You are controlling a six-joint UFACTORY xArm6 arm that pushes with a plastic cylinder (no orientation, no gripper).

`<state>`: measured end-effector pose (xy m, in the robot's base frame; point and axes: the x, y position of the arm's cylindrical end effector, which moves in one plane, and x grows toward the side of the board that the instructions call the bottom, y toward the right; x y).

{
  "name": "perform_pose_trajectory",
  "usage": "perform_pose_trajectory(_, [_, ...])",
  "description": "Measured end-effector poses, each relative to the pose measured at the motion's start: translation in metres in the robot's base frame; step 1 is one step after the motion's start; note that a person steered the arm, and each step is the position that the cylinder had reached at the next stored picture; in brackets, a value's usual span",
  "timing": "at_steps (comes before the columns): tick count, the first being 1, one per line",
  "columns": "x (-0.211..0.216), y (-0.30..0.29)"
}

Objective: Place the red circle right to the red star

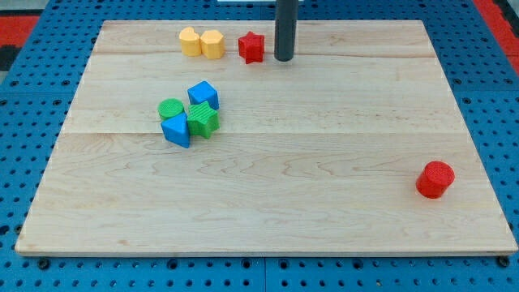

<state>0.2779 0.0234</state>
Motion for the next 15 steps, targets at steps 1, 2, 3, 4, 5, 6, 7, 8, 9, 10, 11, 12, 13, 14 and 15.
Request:
perform_pose_trajectory(1, [0.008,-0.048])
perform_pose_trajectory(2, [0.030,0.005])
perform_pose_trajectory(3, [0.059,0.126])
perform_pose_trajectory(4, [0.092,0.249])
perform_pose_trajectory(5, [0.174,0.309])
perform_pose_trajectory(6, [0.250,0.298])
perform_pose_trajectory(7, [0.280,0.246])
perform_pose_trajectory(8, [0.264,0.179])
perform_pose_trajectory(9, [0.217,0.137])
perform_pose_trajectory(10, [0.168,0.111])
perform_pose_trajectory(11, [0.142,0.065])
perform_pose_trajectory(12, [0.147,0.062])
perform_pose_trajectory(13, [0.101,0.021])
perform_pose_trajectory(14, [0.043,-0.016])
perform_pose_trajectory(15, [0.020,-0.029])
